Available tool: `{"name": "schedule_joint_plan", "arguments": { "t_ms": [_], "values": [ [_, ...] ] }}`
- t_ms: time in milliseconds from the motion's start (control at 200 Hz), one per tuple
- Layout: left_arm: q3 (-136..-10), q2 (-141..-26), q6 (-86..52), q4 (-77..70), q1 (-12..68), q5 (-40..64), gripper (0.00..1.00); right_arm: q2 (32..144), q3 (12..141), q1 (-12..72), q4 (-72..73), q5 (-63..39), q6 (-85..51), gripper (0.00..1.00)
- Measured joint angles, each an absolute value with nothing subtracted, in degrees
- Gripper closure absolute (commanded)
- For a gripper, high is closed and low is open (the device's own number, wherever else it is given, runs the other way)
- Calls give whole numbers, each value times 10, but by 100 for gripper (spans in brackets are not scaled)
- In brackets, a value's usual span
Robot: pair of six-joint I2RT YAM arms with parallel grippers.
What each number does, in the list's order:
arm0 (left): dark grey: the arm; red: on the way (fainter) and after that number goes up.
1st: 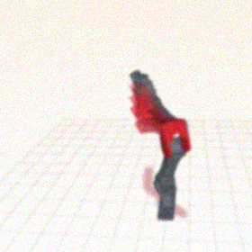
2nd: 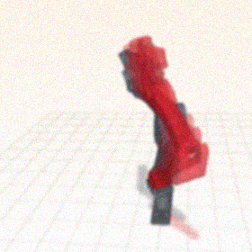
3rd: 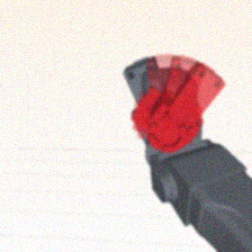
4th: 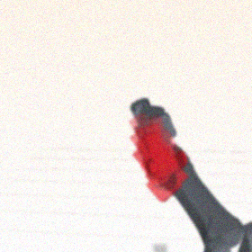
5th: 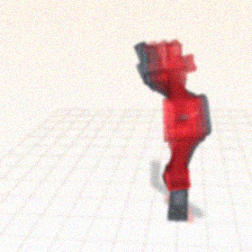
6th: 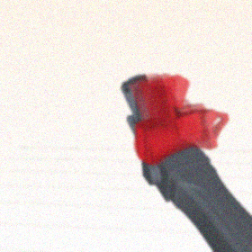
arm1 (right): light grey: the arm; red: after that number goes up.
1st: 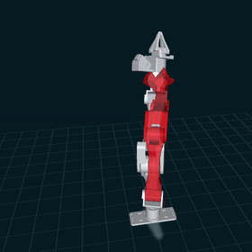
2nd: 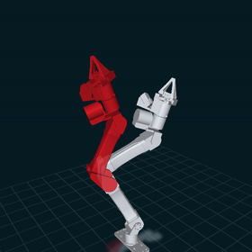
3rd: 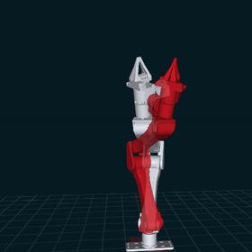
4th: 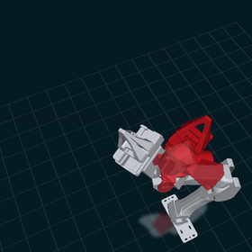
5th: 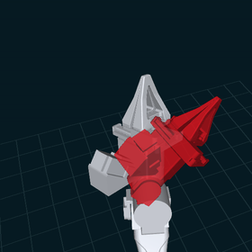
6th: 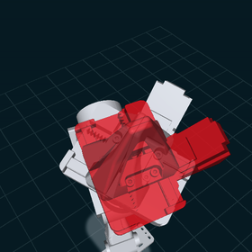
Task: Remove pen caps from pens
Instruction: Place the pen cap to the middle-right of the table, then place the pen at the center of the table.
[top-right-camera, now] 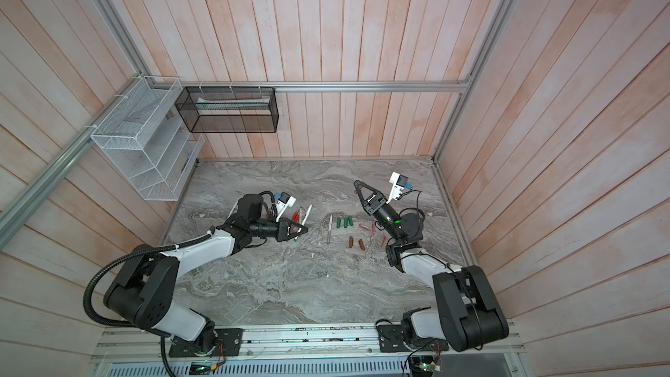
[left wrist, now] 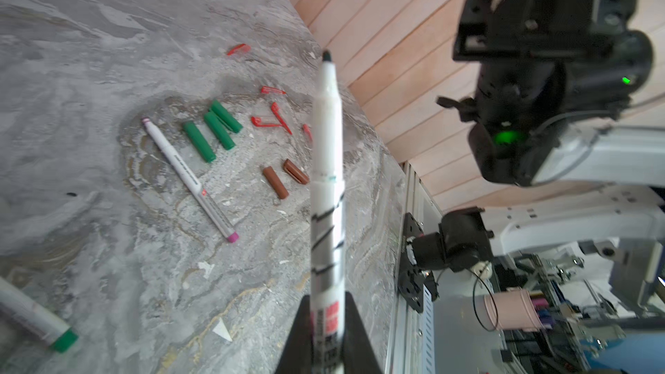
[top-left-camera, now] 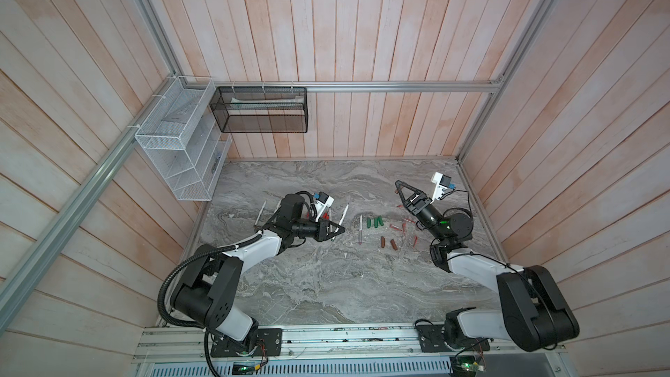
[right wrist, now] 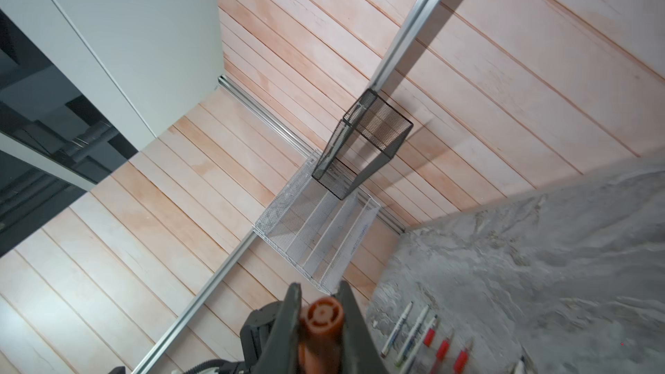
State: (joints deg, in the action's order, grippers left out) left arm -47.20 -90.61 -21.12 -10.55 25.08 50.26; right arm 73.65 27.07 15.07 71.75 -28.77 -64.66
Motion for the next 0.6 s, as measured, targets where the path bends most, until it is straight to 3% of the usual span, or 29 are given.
{"name": "schedule_joint_plan", "arguments": {
  "t_ms": [285, 600],
  "values": [
    [-611, -1018, -241, -8, 297, 343, 100, 548, 274, 152, 271, -212, -422, 100],
    [-686, -1105, -247, 101, 339, 212, 100, 623, 300, 147, -7, -143, -308, 100]
  ]
}}
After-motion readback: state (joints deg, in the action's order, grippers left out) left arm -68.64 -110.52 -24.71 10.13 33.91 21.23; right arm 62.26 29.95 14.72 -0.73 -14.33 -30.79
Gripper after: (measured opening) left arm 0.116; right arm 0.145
